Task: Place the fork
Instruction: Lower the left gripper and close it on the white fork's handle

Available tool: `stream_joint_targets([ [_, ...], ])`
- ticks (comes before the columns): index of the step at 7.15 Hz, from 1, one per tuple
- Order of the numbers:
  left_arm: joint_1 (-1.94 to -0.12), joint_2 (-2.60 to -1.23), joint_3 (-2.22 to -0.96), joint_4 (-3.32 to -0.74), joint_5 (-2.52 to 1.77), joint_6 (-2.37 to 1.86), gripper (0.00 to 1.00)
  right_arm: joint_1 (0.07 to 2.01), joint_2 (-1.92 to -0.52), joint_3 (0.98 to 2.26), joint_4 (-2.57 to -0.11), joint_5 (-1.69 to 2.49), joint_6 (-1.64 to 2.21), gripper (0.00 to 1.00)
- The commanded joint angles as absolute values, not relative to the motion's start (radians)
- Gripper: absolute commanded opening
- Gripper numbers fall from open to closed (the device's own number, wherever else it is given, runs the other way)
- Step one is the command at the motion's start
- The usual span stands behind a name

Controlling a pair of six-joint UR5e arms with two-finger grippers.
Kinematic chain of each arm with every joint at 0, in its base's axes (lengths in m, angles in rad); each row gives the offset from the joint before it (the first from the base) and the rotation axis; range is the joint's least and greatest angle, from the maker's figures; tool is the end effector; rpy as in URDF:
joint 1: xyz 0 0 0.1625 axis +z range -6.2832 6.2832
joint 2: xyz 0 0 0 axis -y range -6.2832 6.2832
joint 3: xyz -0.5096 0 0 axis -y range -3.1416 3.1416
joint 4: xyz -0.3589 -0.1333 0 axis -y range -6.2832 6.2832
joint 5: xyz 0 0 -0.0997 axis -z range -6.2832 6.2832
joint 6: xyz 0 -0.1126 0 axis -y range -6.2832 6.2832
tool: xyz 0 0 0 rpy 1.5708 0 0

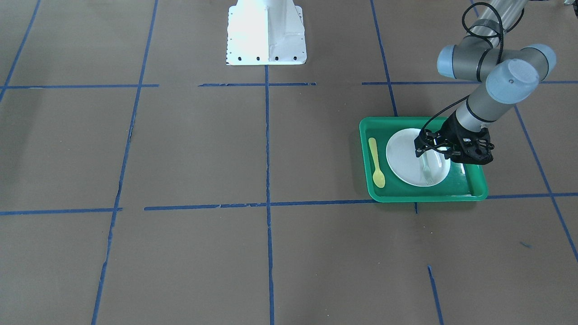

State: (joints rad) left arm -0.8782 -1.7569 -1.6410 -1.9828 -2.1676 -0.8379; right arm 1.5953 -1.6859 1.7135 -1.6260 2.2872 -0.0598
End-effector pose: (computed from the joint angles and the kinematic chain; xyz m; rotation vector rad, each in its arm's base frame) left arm 0.3148 -0.4891 0.5836 0.0695 0.8616 0.0632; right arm 0.0691 -0.3960 0.7465 0.0038 -0.7168 -0.0239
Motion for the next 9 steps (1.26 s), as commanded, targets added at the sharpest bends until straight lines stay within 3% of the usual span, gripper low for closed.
stream_joint_targets([
  [1,-0.873,-1.759,-1.609,-1.983,-2.168,-0.834,0.82,1.595,-1.686,1.713,-1.626,2.287,-0.06,1.0],
  [4,-0.854,-1.775,-1.595,-1.983,-2.174,-0.842,0.81,1.595,-1.686,1.713,-1.626,2.287,-0.06,1.0],
  [9,-0.847,-1.776,-1.582,-1.983,-2.175,-0.844,0.69,1.595,-1.686,1.713,-1.626,2.287,-0.06,1.0],
])
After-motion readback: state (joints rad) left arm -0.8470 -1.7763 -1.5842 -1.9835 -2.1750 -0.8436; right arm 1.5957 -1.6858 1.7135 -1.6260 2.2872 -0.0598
